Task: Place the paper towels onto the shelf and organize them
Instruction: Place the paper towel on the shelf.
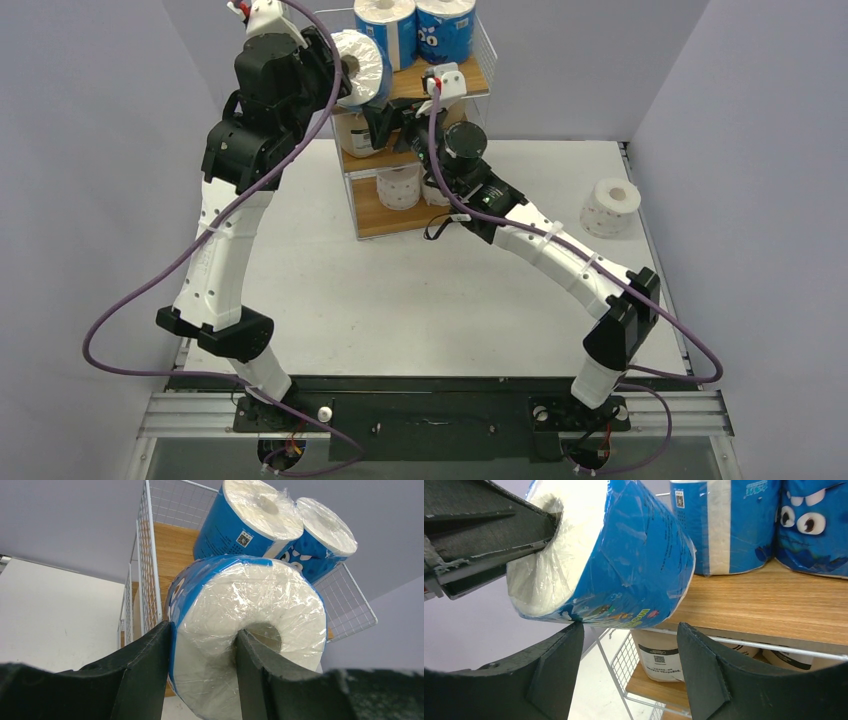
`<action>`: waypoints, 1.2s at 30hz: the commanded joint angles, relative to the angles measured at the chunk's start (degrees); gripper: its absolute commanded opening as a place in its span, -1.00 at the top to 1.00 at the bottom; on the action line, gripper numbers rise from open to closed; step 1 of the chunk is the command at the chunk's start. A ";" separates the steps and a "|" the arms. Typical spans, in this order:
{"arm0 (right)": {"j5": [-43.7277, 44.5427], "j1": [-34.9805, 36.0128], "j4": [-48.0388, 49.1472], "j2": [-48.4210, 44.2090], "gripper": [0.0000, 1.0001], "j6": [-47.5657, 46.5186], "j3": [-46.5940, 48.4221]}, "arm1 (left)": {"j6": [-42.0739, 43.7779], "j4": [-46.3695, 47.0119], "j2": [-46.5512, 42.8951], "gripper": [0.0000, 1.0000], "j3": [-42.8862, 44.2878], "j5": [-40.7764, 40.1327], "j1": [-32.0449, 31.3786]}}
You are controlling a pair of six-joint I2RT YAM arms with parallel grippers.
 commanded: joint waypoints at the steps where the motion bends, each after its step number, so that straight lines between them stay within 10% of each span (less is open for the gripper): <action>1: -1.56 -0.33 0.53 1.01 -0.28 1.10 3.82 | -0.79 4.35 0.21 0.39 2.57 1.27 0.24; 36: -3.09 -2.41 -7.85 7.71 -0.28 2.91 15.33 | -1.83 6.88 -2.58 -0.32 -0.12 2.99 0.24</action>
